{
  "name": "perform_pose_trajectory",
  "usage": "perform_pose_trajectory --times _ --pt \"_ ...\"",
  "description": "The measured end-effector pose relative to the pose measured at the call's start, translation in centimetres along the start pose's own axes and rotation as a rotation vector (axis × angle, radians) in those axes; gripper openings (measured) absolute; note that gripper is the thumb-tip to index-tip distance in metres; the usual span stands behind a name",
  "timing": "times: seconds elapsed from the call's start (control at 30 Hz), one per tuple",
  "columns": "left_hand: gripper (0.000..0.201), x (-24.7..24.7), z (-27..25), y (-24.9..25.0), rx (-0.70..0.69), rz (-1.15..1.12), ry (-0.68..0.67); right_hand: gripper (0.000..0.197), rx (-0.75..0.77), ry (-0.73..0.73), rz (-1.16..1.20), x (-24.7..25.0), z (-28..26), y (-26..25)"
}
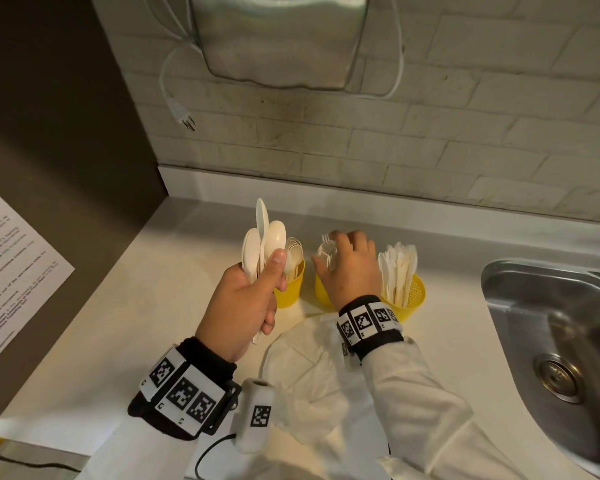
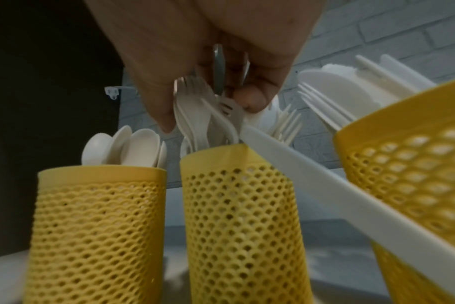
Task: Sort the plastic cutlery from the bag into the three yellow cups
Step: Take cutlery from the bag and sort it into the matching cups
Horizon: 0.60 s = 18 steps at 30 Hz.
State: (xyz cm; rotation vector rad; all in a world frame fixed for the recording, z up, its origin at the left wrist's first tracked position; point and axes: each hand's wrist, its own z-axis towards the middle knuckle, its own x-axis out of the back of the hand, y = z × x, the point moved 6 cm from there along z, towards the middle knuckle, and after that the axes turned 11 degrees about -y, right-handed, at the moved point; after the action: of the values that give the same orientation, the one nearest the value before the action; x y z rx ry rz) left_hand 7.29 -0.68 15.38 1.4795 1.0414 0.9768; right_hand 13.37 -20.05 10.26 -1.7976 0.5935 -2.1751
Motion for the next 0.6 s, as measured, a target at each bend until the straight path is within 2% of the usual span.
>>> perform_pose_trajectory --times 0.2,0.33,0.4,0.5,0.6 --pt "0.059 0.0 -0.1 0.0 -0.003 0.005 -0.001 0.048 0.056 0.036 0.069 0.7 -0.4 0.2" --pt "0.06 -0.1 -0.2 0.1 -0.013 0.003 -0.003 0.05 0.062 0.124 -0.056 2.0 -1.4 -0.4" --pt "0.058 -0.1 -0.2 0.2 -0.014 -0.006 -0.002 0.06 0.1 0.137 -0.165 2.6 -1.5 -1.2" --pt "0.053 -0.4 -0.2 0.3 -0.023 -0.006 -0.005 0.075 0.143 0.013 -0.31 1.9 -0.2 -2.3" --pt "0.053 -0.6 -0.3 0.5 -0.033 -0.001 -0.017 0.069 0.117 -0.117 -0.385 0.2 1.6 -2.3"
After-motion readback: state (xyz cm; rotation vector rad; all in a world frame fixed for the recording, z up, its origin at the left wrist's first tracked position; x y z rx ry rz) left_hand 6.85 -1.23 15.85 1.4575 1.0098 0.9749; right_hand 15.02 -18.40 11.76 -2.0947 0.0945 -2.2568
